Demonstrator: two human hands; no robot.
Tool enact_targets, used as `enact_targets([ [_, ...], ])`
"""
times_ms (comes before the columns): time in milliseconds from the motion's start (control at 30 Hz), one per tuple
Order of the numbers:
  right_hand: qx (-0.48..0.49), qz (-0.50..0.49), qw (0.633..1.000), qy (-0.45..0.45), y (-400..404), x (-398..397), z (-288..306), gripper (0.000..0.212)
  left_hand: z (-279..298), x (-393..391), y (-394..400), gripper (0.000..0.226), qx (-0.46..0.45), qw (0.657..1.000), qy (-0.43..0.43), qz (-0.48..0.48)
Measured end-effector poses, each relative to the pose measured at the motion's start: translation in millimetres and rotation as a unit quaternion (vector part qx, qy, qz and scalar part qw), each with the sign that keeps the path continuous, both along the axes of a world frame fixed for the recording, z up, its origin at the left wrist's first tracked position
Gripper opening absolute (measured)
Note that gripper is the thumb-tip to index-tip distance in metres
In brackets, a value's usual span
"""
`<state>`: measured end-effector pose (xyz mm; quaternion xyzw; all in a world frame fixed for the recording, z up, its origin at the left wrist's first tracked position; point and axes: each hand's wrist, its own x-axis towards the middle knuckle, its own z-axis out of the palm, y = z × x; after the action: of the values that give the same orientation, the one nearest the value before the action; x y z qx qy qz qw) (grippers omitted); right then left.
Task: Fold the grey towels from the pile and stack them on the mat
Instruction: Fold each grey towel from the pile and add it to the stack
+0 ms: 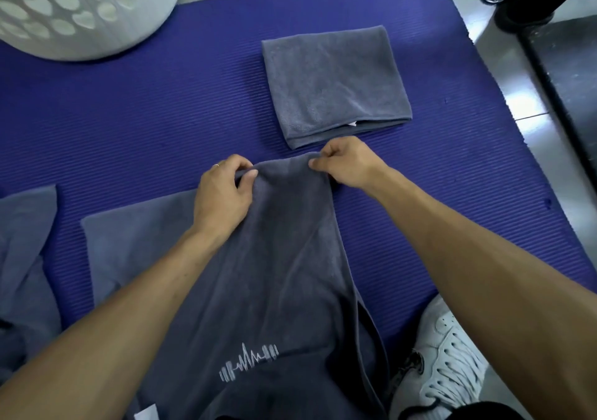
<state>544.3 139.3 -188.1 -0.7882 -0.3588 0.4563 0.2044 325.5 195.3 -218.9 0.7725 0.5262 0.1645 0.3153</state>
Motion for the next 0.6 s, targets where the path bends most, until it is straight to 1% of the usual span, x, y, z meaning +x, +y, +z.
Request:
enact_targets([
  [67,0.036,-0.015,0.999,-0.009,2.8,0.3,-2.5,0.021,2.1,-0.1,3.2,0.008,0.003,1.0,-0.019,0.013],
  [133,0.087,-0.067,0.994,0.006,2.5,1.1,-5.5,0.018,7.1,2.4,6.6,0.008,0.015,0.998,-0.047,0.033],
  [200,0.112,-0.091,0.989,0.01,0.8,-0.9,-6.7,0.016,7.8,4.3,8.5,0.007,0.014,0.998,-0.044,0.031],
  [267,0.09,-0.086,0.992,0.029,-1.9,-3.3,-9.3,0.015,1.1,4.4,11.0,0.008,-0.008,1.0,-0.007,0.009],
  [333,0.023,-0.066,0.995,0.072,-3.8,-2.1,-7.9,0.017,-4.0,4.3,16.6,0.009,-0.032,0.999,0.036,-0.015],
  [367,-0.008,-0.037,0.996,0.078,-3.9,0.3,-6.5,0.017,-3.8,4.5,20.3,0.009,-0.044,0.997,0.051,-0.024],
  [433,-0.027,0.013,0.999,0.037,-1.9,6.5,-6.1,0.018,-0.2,5.8,26.9,0.007,-0.06,0.996,0.053,-0.032],
  [467,-0.013,0.003,1.0,0.009,-0.9,9.2,-7.2,0.018,1.6,6.1,29.0,0.007,-0.057,0.997,0.041,-0.028],
  [533,0.021,-0.054,0.998,-0.038,-0.9,10.2,-8.1,0.016,3.5,5.6,29.5,0.006,-0.041,0.999,0.023,-0.012],
  [600,0.027,-0.077,0.993,-0.086,-4.9,6.6,-8.5,0.016,6.1,3.9,26.5,0.01,-0.027,0.999,0.028,-0.014],
])
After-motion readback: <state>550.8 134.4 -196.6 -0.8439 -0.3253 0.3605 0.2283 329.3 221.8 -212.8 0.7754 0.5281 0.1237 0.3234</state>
